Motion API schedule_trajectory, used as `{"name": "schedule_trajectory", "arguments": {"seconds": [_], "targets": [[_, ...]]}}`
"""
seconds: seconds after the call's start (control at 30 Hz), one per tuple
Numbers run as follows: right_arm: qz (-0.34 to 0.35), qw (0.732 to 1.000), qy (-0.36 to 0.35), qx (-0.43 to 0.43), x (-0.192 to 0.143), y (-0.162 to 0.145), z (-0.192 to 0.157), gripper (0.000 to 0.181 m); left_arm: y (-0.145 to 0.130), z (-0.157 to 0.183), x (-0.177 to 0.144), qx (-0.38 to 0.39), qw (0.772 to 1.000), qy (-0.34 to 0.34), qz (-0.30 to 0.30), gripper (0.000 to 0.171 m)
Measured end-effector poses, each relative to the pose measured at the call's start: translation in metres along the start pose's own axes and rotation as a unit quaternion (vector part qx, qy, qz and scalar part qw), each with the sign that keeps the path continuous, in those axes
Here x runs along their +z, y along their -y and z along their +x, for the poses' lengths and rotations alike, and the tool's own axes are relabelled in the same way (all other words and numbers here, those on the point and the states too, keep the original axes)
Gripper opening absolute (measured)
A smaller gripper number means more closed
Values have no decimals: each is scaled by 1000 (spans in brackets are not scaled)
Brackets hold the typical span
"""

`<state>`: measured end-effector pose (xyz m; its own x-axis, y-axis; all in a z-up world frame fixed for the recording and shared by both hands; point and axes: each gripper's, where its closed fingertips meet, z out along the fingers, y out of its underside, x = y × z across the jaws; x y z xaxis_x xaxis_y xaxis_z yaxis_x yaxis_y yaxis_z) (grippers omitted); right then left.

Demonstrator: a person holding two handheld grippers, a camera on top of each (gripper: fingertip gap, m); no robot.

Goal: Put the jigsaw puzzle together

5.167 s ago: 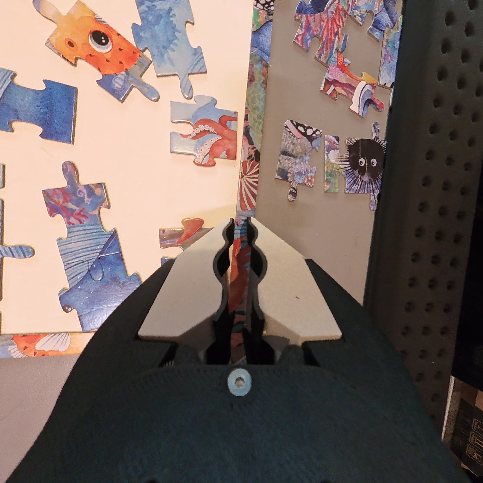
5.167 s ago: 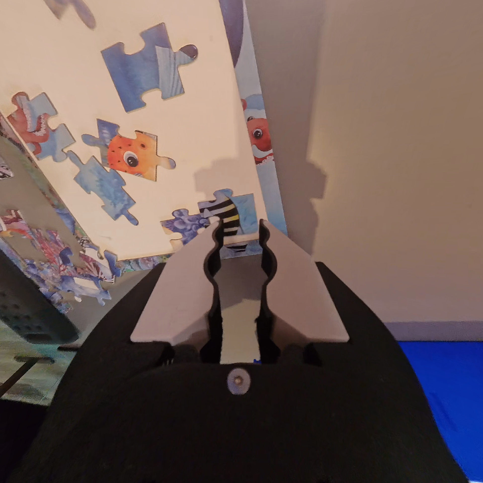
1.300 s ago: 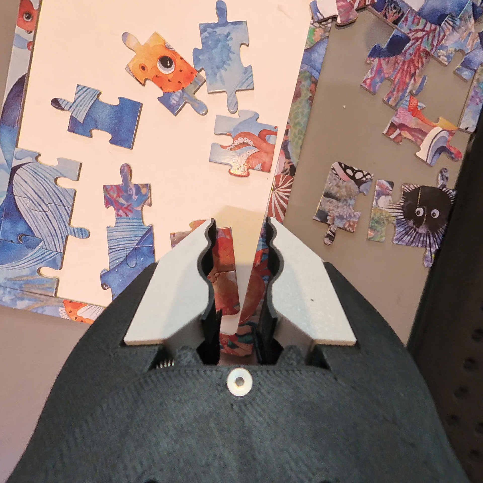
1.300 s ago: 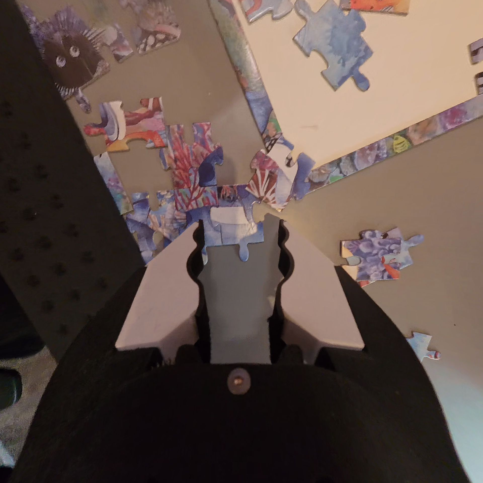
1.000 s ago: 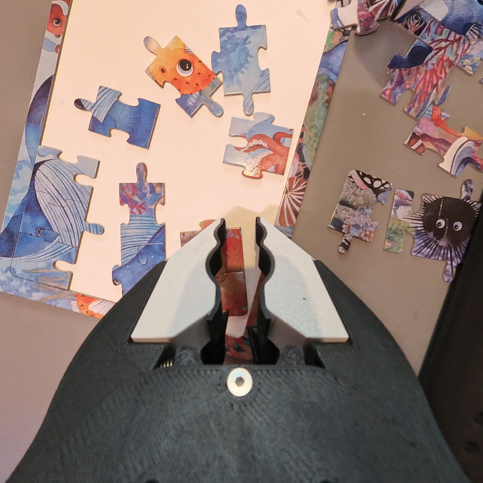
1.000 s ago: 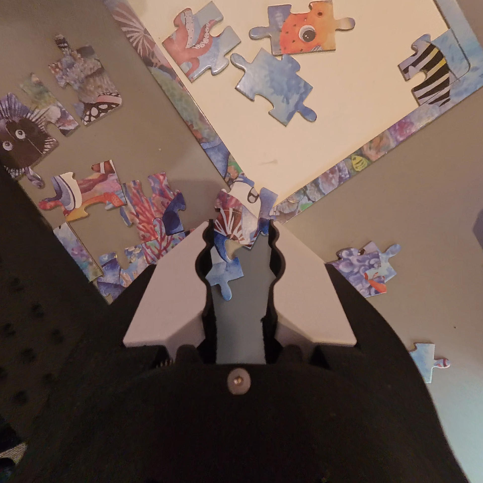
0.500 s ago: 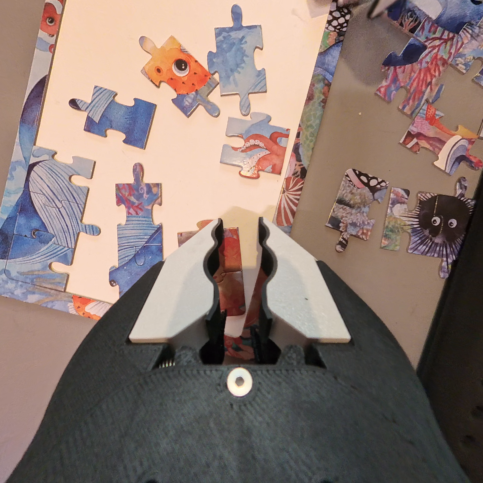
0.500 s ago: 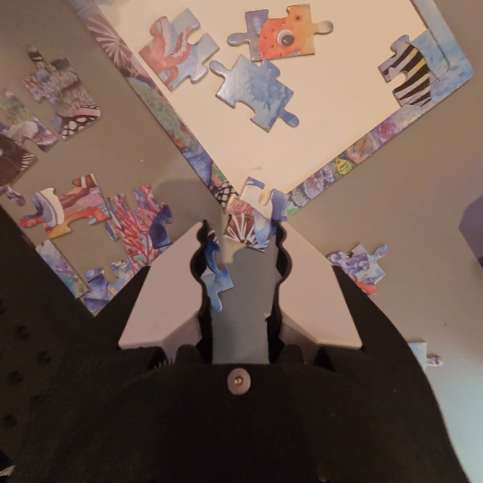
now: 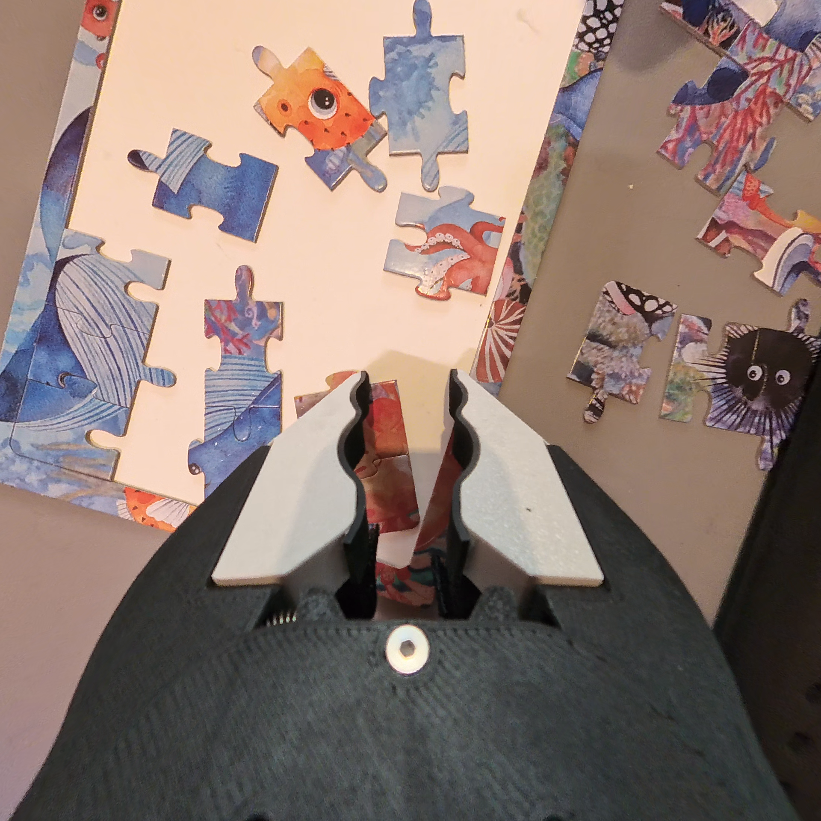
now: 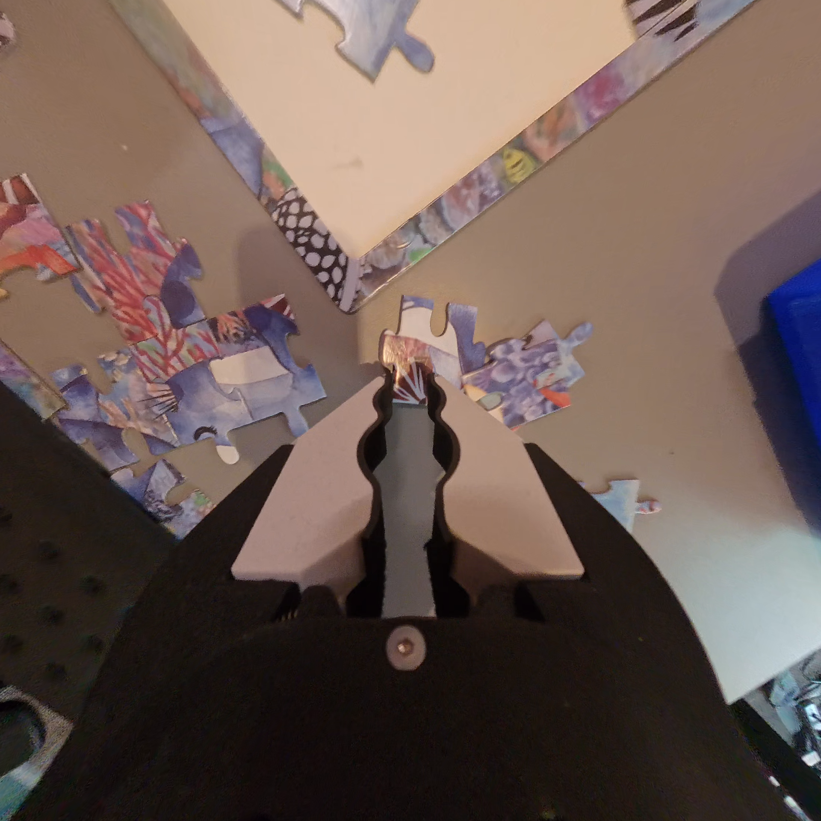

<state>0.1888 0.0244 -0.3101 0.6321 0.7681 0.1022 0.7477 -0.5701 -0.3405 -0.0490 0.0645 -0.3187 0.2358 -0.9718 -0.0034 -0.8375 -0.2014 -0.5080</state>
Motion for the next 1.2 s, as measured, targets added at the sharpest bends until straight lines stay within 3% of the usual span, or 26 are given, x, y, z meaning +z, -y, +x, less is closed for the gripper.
{"name": "schedule_trajectory", "arguments": {"seconds": [0.23,0.4,0.57,0.73,0.8,1.2], "targets": [[75,997,12,-18,-12,53,-4,43,-1,-2,0,-1,1000,6,-6,39],[127,991,45,-8,7,113,-5,67,-1,-1,0,-1,1000,7,-4,40],[111,990,81,-10,47,149,-8,61,0,1,0,-1,1000,7,0,40],[98,993,66,-20,63,162,-7,60,6,4,4,1,1000,4,2,39],[102,992,68,-30,63,165,-8,45,8,4,3,3,1000,2,2,38],[83,993,47,-64,53,151,0,44,20,1,4,0,1000,-3,3,38]]}}
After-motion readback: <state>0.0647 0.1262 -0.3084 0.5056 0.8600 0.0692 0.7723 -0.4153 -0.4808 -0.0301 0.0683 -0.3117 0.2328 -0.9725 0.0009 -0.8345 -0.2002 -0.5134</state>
